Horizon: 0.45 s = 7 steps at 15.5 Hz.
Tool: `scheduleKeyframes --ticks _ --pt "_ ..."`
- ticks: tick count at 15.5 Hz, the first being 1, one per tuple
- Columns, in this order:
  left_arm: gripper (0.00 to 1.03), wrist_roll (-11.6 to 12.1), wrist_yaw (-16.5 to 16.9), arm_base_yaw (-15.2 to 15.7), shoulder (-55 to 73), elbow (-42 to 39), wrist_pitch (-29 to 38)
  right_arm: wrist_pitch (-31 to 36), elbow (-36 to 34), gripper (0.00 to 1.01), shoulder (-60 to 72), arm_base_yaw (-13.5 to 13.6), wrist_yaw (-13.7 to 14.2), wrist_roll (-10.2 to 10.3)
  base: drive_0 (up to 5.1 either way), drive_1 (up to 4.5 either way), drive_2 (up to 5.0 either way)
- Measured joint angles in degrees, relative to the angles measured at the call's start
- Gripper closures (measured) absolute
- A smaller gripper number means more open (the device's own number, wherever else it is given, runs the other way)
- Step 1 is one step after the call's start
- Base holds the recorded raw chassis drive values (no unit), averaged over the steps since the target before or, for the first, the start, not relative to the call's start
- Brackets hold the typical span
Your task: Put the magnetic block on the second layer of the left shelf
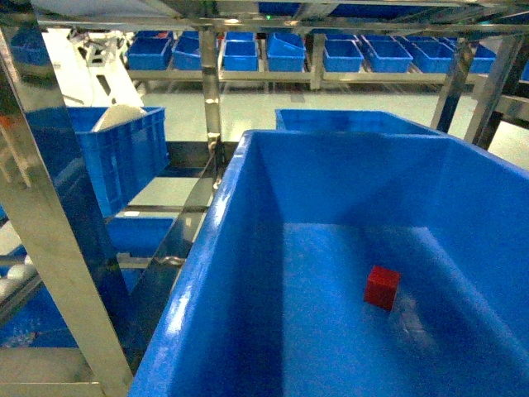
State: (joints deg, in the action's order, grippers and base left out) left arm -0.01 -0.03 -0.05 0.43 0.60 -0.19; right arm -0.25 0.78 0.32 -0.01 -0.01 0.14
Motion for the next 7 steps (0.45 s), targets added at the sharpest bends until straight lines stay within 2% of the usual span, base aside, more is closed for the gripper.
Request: scheduleKeyframes --ticks 1,2,7 --pt "0.05 0.0 0.0 0.0 0.0 0.0 0.0 0.0 0.0 0.01 0.0 0.0 0.0 0.0 0.0 0.00 0.0" --pt "0.05 0.0 0.0 0.0 0.0 0.0 0.0 0.0 0.0 0.04 0.0 0.0 0.0 0.0 0.0 0.00 0.0" --pt "0.05 0.0 0.0 0.0 0.0 0.0 0.0 0.0 0.0 0.03 0.0 0.0 0.0 0.0 0.0 0.00 0.0"
